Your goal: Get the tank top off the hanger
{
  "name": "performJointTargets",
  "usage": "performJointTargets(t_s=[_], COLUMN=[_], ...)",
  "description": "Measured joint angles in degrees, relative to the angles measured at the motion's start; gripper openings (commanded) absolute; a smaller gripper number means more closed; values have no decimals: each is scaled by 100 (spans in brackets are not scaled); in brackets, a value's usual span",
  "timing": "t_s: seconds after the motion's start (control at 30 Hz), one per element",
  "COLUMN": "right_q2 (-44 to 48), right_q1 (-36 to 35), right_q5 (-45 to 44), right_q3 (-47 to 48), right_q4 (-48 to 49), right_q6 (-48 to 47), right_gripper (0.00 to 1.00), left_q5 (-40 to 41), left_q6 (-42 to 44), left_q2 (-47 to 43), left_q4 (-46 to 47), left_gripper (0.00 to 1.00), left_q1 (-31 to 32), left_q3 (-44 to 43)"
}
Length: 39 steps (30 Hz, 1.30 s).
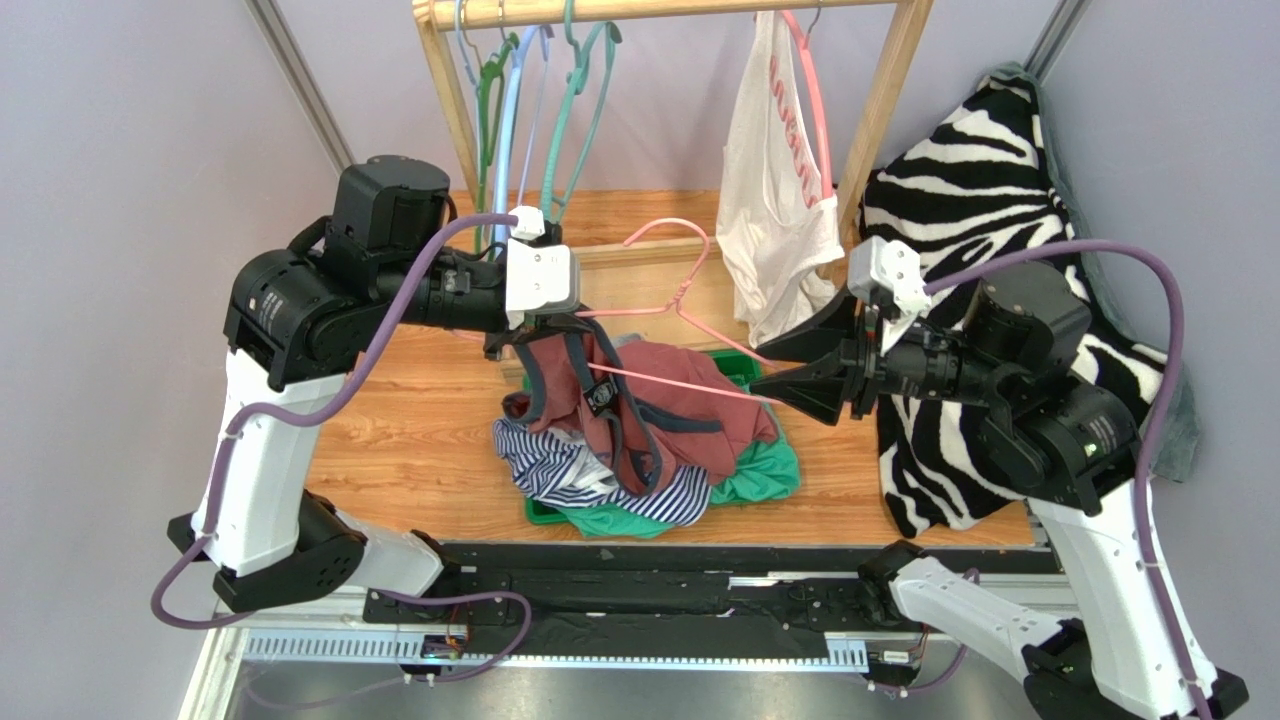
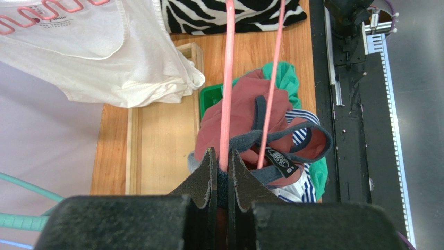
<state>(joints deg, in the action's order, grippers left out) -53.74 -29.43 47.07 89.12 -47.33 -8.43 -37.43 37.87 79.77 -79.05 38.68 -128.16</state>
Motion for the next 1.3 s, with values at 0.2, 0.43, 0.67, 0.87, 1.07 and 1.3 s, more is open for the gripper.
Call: performJointTargets(t_s=[0.2, 0.43, 0.67, 0.87, 1.07, 1.3], right_q2=[199, 164, 131, 479, 890, 1307], right_q1=[0, 0, -2, -13, -15, -15], right_q5=[-2, -2, 116, 101, -256, -721], right_q3=[-94, -249, -380, -527, -439, -323], right_q4=[-101, -227, -225, 195, 330, 39], right_q6=[22, 57, 232, 697, 907, 938], right_gripper=[39, 33, 0, 0, 0, 0], left_q5=[-13, -20, -24, -76, 299, 1156], left_q6=[-2, -15, -44, -313, -1054, -1563], left_q2=[-24, -61, -72, -79, -72, -151], left_q4=[-2, -2, -2, 70, 579, 951], left_gripper=[0, 0, 0, 11, 97, 97], left_q1=[28, 31, 31, 42, 74, 46], left_q3=[0, -2, -55, -68, -68, 44])
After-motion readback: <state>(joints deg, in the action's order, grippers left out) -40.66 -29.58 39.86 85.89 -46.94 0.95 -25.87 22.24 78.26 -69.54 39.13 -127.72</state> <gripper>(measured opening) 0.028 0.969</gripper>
